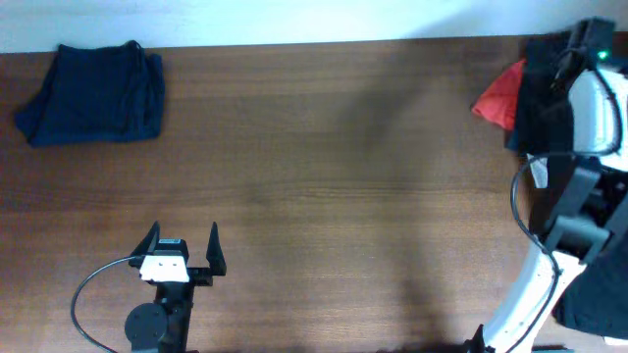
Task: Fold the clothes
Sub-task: 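Pull the black shorts to the table center and lay them flat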
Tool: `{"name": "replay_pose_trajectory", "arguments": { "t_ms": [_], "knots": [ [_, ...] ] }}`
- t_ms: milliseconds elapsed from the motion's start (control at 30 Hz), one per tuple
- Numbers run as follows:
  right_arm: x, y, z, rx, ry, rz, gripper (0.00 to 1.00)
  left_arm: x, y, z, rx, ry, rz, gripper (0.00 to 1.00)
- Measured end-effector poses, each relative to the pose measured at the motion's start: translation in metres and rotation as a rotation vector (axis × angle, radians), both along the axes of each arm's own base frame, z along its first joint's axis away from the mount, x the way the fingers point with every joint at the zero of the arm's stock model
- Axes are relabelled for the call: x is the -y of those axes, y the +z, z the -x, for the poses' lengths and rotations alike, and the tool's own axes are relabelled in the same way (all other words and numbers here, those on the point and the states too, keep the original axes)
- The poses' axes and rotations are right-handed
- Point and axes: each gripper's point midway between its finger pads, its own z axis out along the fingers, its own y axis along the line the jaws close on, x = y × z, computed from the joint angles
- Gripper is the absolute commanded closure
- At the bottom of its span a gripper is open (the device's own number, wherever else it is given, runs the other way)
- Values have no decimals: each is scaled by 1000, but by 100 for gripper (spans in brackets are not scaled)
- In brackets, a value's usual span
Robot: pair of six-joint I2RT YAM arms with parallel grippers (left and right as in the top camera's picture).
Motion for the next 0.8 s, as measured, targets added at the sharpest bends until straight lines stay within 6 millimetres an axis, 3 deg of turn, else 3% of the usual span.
{"name": "replay_pose_trajectory", "arguments": {
  "t_ms": [33,133,233,300,333,367,400,433,467,500,567,600,633,667,700,733,800],
  "knots": [
    [-13,42,-3,88,15,-1,96,0,0,0,0,0,0,1],
    [-75,116,-9,235,90,-15,96,0,0,0,0,0,0,1],
    [-110,152,-3,289,99,11,96,0,0,0,0,0,0,1],
    [-124,161,-1,308,118,-10,96,0,0,0,0,0,0,1],
    [-145,162,-5,316,166,-39,96,0,0,0,0,0,0,1],
    [-186,163,-11,325,252,-76,96,0,0,0,0,0,0,1],
    [-247,164,-15,335,376,-120,96,0,0,0,0,0,0,0],
    [-324,171,-14,368,527,-158,96,0,0,0,0,0,0,1],
    [-386,176,-5,393,651,-198,96,0,0,0,0,0,0,1],
    [-424,179,1,414,716,-223,96,0,0,0,0,0,0,1],
    [-529,163,26,418,888,-310,96,0,0,0,0,0,0,1],
    [-574,143,43,387,965,-346,82,0,0,0,0,0,0,1],
    [-604,131,55,374,1012,-367,58,0,0,0,0,0,0,1],
    [-619,127,63,373,1043,-374,58,0,0,0,0,0,0,1],
    [-628,131,67,392,1058,-386,47,0,0,0,0,0,0,1],
    [-628,135,66,402,1051,-394,30,0,0,0,0,0,0,1],
    [-613,132,58,384,1022,-380,26,0,0,0,0,0,0,1]
  ]
}}
